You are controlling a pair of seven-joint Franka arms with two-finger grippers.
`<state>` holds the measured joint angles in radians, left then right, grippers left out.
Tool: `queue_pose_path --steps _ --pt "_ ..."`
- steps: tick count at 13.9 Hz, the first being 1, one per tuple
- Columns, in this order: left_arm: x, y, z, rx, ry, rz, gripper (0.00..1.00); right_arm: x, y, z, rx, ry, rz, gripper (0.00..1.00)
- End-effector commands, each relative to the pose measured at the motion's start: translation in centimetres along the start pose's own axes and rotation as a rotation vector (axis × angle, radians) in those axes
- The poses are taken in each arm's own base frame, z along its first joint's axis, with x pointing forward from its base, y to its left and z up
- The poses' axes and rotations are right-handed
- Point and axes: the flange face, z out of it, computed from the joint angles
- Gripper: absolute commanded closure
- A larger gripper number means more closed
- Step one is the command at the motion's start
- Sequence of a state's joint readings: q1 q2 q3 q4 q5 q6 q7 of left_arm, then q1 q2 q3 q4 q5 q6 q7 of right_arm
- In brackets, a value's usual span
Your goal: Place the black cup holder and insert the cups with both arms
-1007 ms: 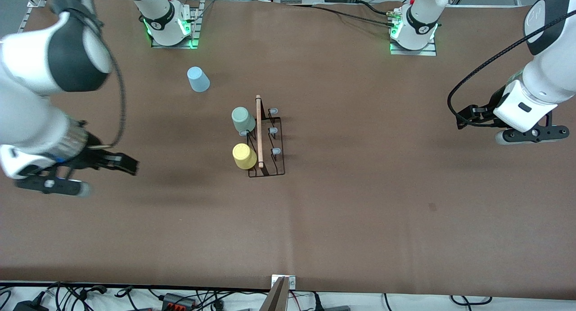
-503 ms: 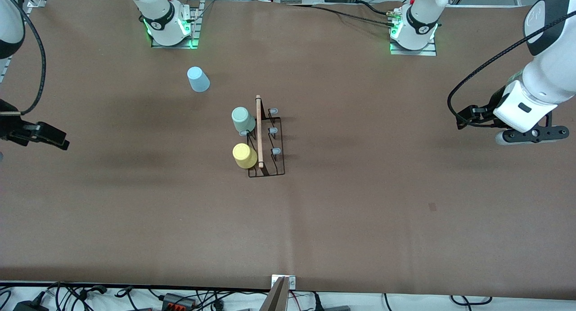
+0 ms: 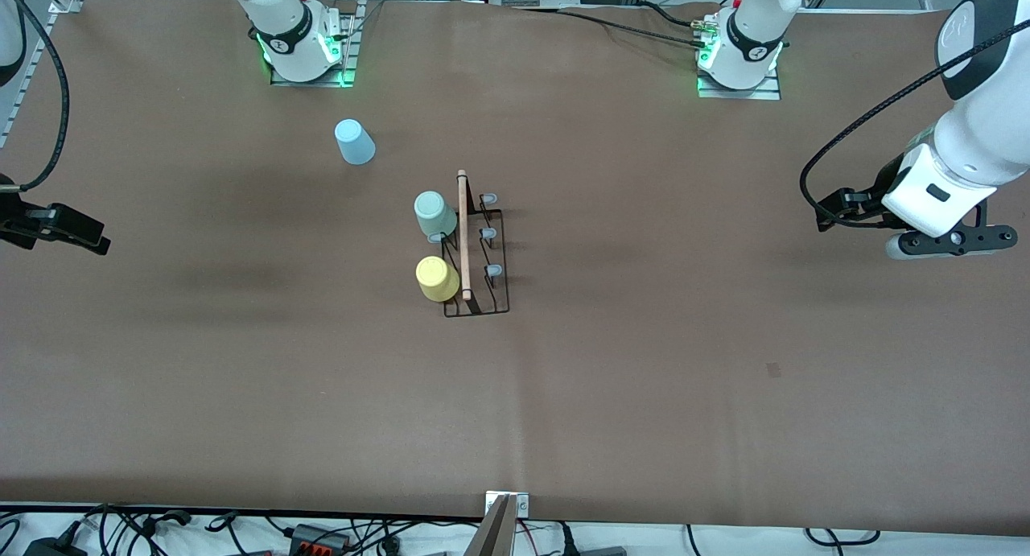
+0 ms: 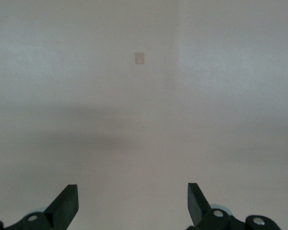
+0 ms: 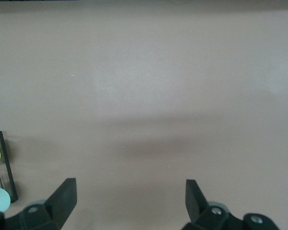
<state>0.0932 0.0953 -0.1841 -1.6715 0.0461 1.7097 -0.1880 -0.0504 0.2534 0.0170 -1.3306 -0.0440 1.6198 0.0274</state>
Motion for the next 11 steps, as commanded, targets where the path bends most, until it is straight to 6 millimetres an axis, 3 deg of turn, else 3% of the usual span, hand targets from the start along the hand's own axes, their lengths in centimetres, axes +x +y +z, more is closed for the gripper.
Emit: queue_pose_path --steps 1,4,11 --pt "0.2 -0.2 -0.6 -0.018 -0.006 0.019 0.00 -3.0 0.0 1.2 0.003 0.005 -0.018 0.00" --pt "0.2 -0.3 -0.6 -0.017 -0.007 0.018 0.00 -6.5 0.0 2.7 0.002 0.009 -0.021 0.00" --pt "0.2 -0.6 -0.6 -0.018 -0.006 0.013 0.00 -6.6 0.1 1.4 -0.001 0.004 -0.020 0.00"
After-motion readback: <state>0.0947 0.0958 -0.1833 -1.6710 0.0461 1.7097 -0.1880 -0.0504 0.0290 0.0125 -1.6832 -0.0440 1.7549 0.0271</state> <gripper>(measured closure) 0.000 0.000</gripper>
